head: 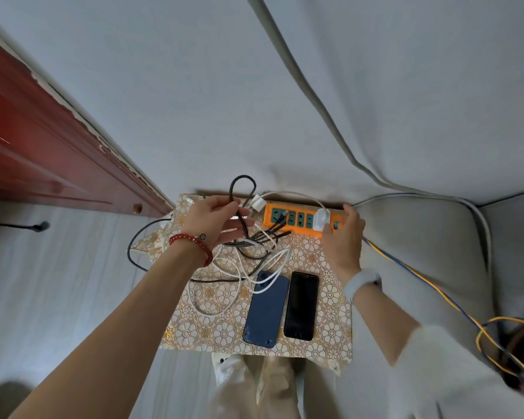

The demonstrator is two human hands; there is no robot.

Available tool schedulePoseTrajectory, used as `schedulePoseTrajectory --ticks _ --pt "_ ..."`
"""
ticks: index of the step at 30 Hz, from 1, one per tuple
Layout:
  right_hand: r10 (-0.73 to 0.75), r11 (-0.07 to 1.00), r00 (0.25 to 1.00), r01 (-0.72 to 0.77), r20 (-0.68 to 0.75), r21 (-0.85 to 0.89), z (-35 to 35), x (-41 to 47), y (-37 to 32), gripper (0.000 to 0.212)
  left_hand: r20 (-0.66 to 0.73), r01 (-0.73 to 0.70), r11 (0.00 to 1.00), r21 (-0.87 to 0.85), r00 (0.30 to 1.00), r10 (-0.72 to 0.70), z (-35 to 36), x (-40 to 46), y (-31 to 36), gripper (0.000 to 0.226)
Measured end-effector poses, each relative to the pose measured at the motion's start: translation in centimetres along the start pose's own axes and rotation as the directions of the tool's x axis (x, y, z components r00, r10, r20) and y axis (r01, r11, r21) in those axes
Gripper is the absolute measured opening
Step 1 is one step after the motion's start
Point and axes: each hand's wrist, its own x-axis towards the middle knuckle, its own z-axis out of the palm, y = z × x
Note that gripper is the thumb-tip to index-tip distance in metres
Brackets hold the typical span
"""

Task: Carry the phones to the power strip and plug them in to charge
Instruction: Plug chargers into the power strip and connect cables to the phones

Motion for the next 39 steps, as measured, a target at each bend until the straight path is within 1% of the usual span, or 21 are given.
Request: schedulePoseTrajectory --ticks 1,3,6,9,11,13,16,19,21,24,25,26,28,29,30,31,32,34,35,37,39 --pt "-0.097 0.992 0.995 0.097 0.004 0.084 -0.2 -1.2 -0.9 0.038 0.010 0.012 0.999 -0.041 1.000 -0.011 0.1 0.0 0.2 0.009" --pt "-0.249 0.957 0.948 0.210 0.198 0.199 -0.4 -2.8 -3.2 0.025 0.034 0.023 0.997 -0.071 0.999 -0.021 0.4 -0.1 0.7 0.011" --pt "-0.267 0.962 0.791 0.188 0.550 0.197 0.1 -3.4 -6.1 0.026 0.046 0.010 0.995 -0.103 0.999 -0.005 0.9 -0.2 1.3 0.014" --pt "-0.253 0.961 0.667 0.258 0.701 0.100 0.6 -4.1 -6.5 0.033 0.041 -0.001 0.992 -0.130 0.999 0.007 1.0 -0.2 1.7 0.012" --pt "-0.279 0.949 0.667 0.302 0.691 0.091 0.8 -4.7 -6.4 0.023 0.019 -0.006 0.988 -0.154 1.000 0.009 1.1 -0.2 1.9 0.010" --pt "-0.315 0.941 0.713 0.322 0.626 0.107 0.8 -4.7 -6.4 0.010 -0.011 -0.009 0.978 -0.210 1.000 0.007 1.1 -0.2 2.1 0.010" --pt "-0.352 0.924 0.759 0.374 0.548 0.076 0.3 -4.0 -6.6 0.008 -0.079 -0.029 0.946 -0.322 0.997 0.003 0.6 0.0 2.1 0.010" --pt "-0.388 0.917 0.794 0.382 0.468 0.113 -0.4 -3.1 -7.1 0.016 -0.090 -0.050 0.928 -0.368 0.996 0.019 -0.1 0.0 1.7 0.010" --pt "-0.414 0.904 0.771 0.410 0.484 0.119 -0.7 -2.9 -7.6 0.016 -0.072 -0.034 0.918 -0.396 0.997 0.006 -0.3 -0.1 1.1 0.010" --pt "-0.419 0.877 0.641 0.470 0.643 0.103 -0.5 -3.1 -7.8 0.018 -0.093 0.009 0.913 -0.407 0.994 -0.051 -0.6 0.0 0.5 0.017" --pt "-0.417 0.868 0.609 0.486 0.675 0.099 -0.4 -3.3 -7.7 0.020 -0.120 0.034 0.928 -0.370 0.989 -0.084 -0.8 0.1 0.3 0.018" --pt "-0.428 0.859 0.616 0.505 0.662 0.085 -0.3 -3.4 -7.5 0.022 -0.152 0.070 0.952 -0.297 0.981 -0.120 -1.0 0.1 0.1 0.016" --pt "-0.508 0.808 0.726 0.588 0.464 -0.037 0.0 -3.1 -7.0 0.028 -0.194 0.144 0.989 -0.033 0.970 -0.147 -1.8 -0.2 -0.8 0.013" --pt "-0.553 0.765 0.758 0.626 0.346 -0.150 0.3 -2.6 -6.7 0.032 -0.203 0.151 0.980 0.126 0.971 -0.124 -2.4 -0.3 -1.4 0.014" --pt "-0.573 0.715 0.766 0.641 0.292 -0.279 0.6 -1.8 -6.6 0.037 -0.207 0.134 0.951 0.277 0.975 -0.078 -2.9 -0.4 -2.1 0.018" --pt "-0.540 0.659 0.772 0.635 0.335 -0.403 1.1 -0.9 -6.6 0.044 -0.214 0.111 0.903 0.415 0.977 -0.022 -3.4 -0.5 -2.8 0.023" --pt "-0.452 0.608 0.786 0.617 0.422 -0.499 1.6 -0.1 -6.8 0.052 -0.225 0.098 0.842 0.531 0.974 0.029 -3.8 -0.5 -3.3 0.028" --pt "-0.259 0.573 0.807 0.570 0.530 -0.589 2.6 1.2 -7.2 0.055 -0.252 0.127 0.727 0.674 0.966 0.064 -4.5 -0.5 -4.0 0.044" --pt "-0.218 0.582 0.804 0.563 0.554 -0.587 2.9 1.5 -7.4 0.046 -0.257 0.151 0.689 0.709 0.965 0.053 -4.9 -0.5 -4.3 0.052" --pt "-0.278 0.638 0.785 0.582 0.553 -0.504 3.1 1.7 -7.9 0.027 -0.244 0.181 0.592 0.785 0.969 0.028 -5.5 -0.6 -4.7 0.073" --pt "-0.337 0.743 0.799 0.551 0.498 -0.381 2.3 1.4 -7.8 0.021 -0.236 0.191 0.444 0.876 0.970 0.049 -5.7 -1.1 -5.0 0.090"
